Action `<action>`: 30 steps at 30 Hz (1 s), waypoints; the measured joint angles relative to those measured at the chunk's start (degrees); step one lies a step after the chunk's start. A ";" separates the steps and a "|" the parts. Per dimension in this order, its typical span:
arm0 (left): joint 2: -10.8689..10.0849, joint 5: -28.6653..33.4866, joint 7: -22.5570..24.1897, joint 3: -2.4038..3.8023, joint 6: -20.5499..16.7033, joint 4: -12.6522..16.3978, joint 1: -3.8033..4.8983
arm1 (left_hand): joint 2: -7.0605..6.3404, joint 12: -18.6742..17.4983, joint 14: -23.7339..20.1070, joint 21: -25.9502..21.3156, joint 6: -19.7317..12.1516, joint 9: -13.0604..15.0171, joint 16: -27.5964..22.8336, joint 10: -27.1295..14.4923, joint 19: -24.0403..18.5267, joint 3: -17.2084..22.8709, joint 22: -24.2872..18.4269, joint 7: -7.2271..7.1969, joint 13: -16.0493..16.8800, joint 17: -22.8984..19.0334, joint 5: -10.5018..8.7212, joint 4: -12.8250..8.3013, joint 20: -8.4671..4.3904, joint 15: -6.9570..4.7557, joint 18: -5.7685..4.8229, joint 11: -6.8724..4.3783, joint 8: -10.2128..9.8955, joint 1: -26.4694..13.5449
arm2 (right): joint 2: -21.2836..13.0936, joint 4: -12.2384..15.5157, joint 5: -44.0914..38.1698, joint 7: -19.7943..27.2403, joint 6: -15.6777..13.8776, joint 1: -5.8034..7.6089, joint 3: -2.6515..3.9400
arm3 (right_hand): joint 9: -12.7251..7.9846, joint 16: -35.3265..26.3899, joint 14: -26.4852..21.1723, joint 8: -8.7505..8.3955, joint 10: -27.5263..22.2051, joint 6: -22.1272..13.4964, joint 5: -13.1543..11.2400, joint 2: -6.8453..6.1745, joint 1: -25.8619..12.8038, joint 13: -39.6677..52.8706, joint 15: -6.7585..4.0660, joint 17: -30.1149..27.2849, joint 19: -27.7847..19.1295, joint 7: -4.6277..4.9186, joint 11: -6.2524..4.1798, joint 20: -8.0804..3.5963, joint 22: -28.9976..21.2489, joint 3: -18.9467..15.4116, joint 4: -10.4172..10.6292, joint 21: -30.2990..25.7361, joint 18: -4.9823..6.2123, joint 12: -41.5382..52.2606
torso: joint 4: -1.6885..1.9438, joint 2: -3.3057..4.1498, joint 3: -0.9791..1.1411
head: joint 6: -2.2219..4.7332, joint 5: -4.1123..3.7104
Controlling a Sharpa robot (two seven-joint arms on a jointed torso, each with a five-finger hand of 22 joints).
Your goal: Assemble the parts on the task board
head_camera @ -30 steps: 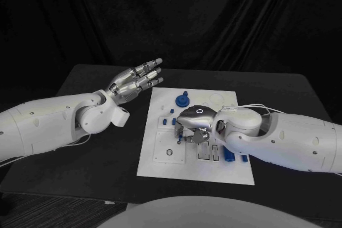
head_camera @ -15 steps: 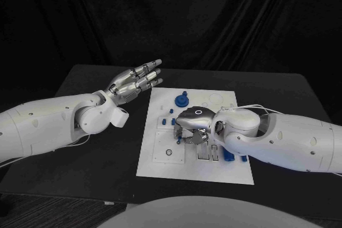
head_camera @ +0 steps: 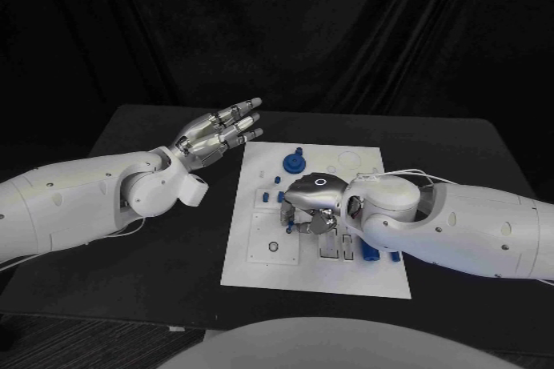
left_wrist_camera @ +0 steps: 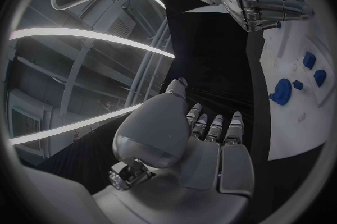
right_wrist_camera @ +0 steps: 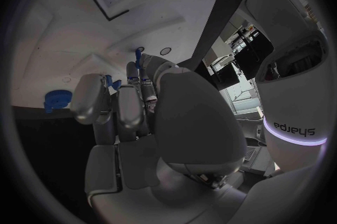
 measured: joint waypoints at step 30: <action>0.23 0.00 -0.66 0.00 0.66 -0.42 -0.06 | 0.00 0.00 0.00 0.00 0.21 -0.02 0.00 0.20 0.00 0.00 0.00 0.21 0.00 0.05 0.00 0.00 0.00 -0.01 0.00 0.19 0.00 0.00 | 0.58 -0.34 -0.04 -0.20 1.21 -0.76 0.02 | -0.57 -1.30 0.00 -1.22 0.00 -2.01 0.20 -0.02 -0.20 0.16 0.00 -1.41 -0.52 0.59 0.00 0.09 -0.02 -0.05 -0.58 -2.00 0.00 -0.26 | 0.04 0.01 -0.02 | 0.00 -0.01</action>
